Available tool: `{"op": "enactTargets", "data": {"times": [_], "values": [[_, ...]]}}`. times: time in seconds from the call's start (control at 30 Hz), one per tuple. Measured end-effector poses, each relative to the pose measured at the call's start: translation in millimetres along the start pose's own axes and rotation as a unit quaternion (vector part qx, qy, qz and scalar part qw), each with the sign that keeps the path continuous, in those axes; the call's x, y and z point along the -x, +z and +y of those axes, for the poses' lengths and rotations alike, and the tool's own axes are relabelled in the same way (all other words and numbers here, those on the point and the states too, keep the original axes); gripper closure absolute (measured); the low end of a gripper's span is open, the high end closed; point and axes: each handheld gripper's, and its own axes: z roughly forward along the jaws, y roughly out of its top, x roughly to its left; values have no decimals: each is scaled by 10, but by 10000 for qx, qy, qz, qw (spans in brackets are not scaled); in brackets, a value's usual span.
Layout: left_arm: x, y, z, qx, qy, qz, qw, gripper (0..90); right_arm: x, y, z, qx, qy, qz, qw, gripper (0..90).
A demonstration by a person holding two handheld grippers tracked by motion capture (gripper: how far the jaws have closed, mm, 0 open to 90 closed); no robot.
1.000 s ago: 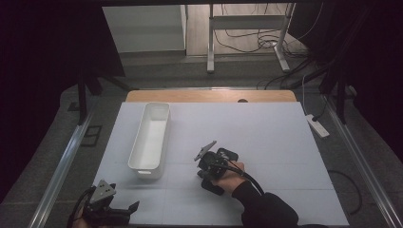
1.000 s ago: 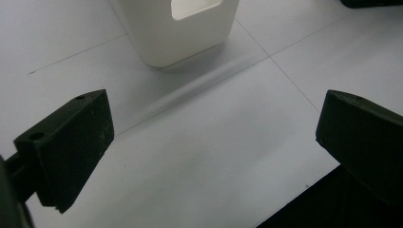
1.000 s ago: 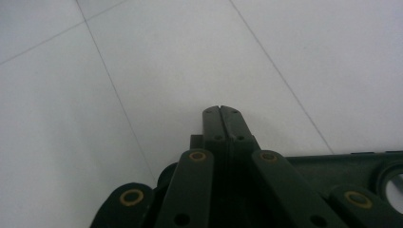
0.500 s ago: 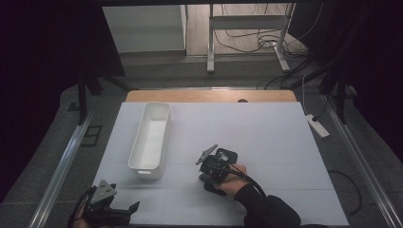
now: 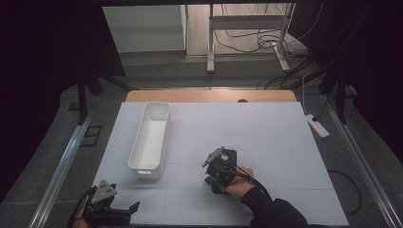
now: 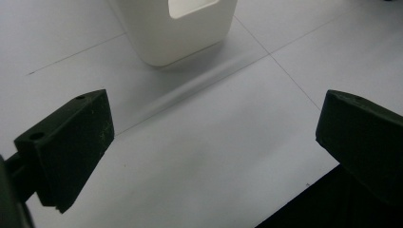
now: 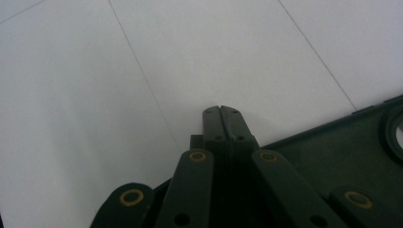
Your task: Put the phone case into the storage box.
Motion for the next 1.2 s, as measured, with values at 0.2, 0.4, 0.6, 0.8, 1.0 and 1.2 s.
{"op": "enactTargets", "data": {"times": [0.2,0.4,0.6,0.8,1.0,1.2], "values": [[-1,0,0,4,-4,-7,10000,0,18,-45,-65,-38,65,-3,10000,900],[-2,0,0,2,-6,-7,10000,0,72,-97,-145,-40,194,-9,9998,900],[-1,0,0,1,-4,-7,10000,0,140,-154,-227,-44,308,-85,9995,900],[0,1,2,-9,-3,-3,10000,0,207,-207,-303,-36,395,-183,9990,900],[1,3,2,-11,0,1,10000,0,277,-246,-356,-27,498,-221,9985,900],[1,3,2,-12,3,1,10000,0,357,-285,-407,-14,588,-260,9979,900]]}}
